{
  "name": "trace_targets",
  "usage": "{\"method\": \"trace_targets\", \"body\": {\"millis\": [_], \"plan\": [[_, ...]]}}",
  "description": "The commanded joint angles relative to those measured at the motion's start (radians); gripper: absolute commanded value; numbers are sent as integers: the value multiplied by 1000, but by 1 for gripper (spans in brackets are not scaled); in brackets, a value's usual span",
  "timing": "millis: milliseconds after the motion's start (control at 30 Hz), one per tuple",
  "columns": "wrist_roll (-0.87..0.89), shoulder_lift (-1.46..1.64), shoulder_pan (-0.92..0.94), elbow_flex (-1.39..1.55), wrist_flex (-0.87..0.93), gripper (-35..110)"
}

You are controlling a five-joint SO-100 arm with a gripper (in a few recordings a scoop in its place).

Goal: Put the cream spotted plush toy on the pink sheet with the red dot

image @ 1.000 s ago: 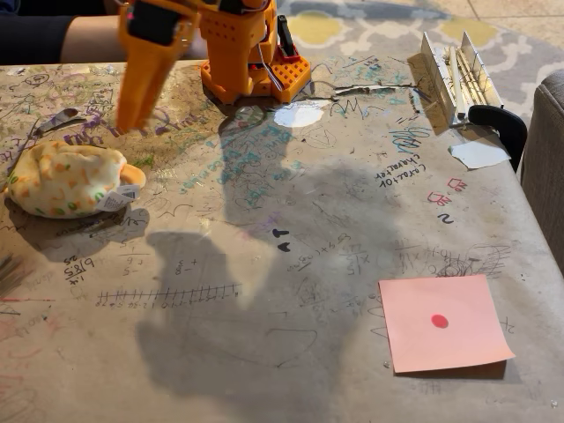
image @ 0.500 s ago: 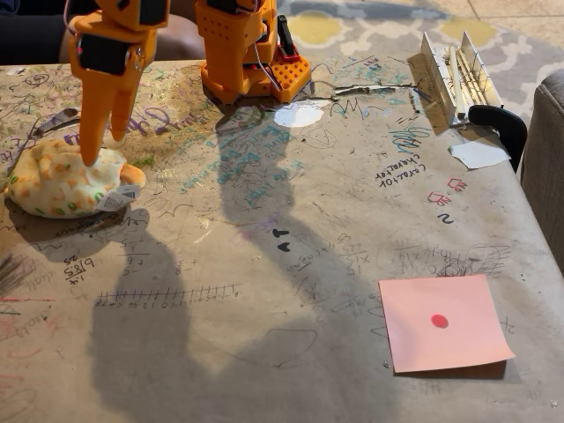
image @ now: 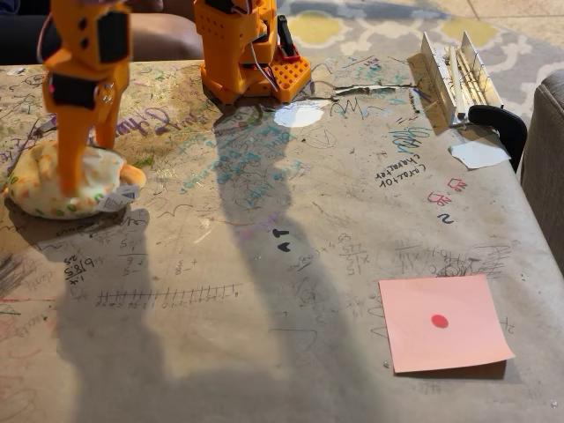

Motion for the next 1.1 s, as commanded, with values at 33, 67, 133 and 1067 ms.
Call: {"method": "trace_targets", "body": {"millis": [33, 67, 133, 1067], "plan": [[-25, -44, 51, -133, -9, 31], [-26, -57, 57, -149, -9, 31], [-32, -77, 67, -176, -9, 31], [436, 1207, -824, -81, 453, 0]]}}
